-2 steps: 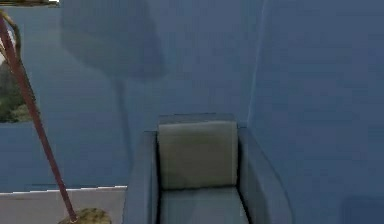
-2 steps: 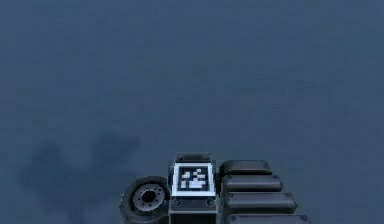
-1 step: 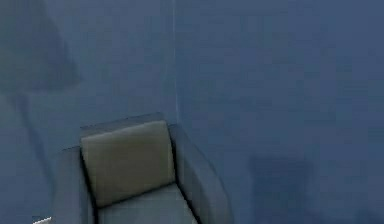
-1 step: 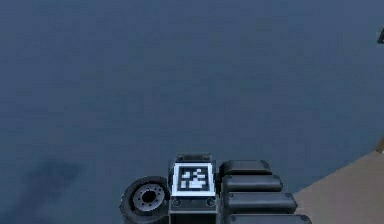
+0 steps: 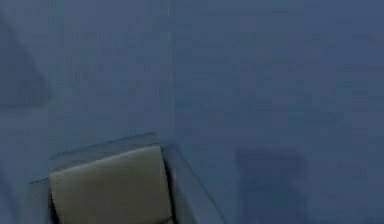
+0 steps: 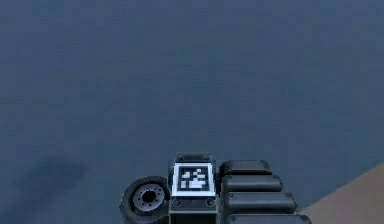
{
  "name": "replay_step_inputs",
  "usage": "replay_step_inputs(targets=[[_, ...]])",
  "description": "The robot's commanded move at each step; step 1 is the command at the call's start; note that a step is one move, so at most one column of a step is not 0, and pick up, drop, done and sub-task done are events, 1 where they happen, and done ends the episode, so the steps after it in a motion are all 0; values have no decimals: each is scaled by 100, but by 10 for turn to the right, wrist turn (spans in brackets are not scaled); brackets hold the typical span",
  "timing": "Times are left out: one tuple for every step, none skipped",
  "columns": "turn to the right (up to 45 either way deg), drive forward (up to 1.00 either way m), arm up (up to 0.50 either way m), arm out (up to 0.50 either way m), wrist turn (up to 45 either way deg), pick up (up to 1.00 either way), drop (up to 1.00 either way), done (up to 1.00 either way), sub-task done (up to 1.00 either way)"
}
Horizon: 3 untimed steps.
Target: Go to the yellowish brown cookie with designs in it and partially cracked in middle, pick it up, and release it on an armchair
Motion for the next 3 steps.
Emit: replay_step_inputs(targets=[[-330,0,0,0,0,0,0,0,0],[210,0,0,0,0,0,0,0,0],[-150,0,0,0,0,0,0,0,0]])
